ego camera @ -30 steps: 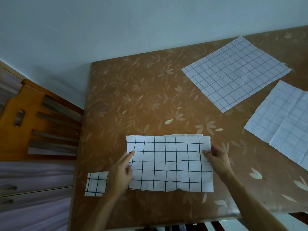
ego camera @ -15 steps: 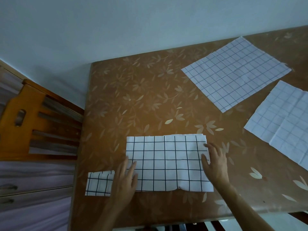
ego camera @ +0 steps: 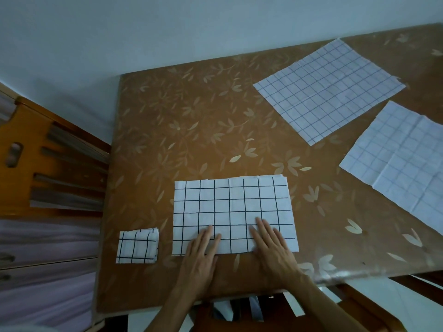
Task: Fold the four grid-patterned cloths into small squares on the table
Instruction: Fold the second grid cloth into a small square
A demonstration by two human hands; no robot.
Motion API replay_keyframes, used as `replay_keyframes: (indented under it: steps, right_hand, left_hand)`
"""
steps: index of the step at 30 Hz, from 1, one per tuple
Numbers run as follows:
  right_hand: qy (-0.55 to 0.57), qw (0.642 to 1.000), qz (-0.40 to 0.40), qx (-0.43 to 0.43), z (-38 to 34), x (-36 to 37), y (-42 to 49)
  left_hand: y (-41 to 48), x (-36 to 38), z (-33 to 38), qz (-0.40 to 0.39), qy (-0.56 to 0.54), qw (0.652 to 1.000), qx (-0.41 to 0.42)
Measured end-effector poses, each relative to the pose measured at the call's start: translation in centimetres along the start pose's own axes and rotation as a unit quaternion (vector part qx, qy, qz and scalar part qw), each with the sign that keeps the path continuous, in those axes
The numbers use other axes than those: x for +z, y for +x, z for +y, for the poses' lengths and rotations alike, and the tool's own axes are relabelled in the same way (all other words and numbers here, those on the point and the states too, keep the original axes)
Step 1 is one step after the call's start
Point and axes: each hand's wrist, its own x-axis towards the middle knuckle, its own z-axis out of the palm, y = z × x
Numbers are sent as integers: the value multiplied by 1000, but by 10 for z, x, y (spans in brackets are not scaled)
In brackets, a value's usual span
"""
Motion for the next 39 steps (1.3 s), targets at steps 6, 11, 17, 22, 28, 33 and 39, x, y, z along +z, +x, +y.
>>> replay_keyframes:
  steps: [6,11,17,22,28,33,39]
  right_hand:
    - [104,975,38,194,30,-35,-19]
    - [248,895,68,366,16,-61,-22]
    - [392,812,-2,432,20,-67,-22]
    - [517,740,13,429,16,-79,-26]
    - [667,642,72,371,-10,-95,-27]
    - [723,638,-38,262,-41,-117,-37]
    - [592,782,-136,139,-26,-121,-47]
  left_hand:
    - [0,-6,-1,-2,-3,1000,-1]
    - [0,-6,2,3,9,1000,-4]
    - [1,-11,7,-12,19,1000,-14]
    - [4,-20,24,12,-11,1000,17]
    - [8,-43,67,45,-71,996,36]
    - [10,-42,67,69,-172,983,2]
    - [-6,-55,47,36,-369,928,-24]
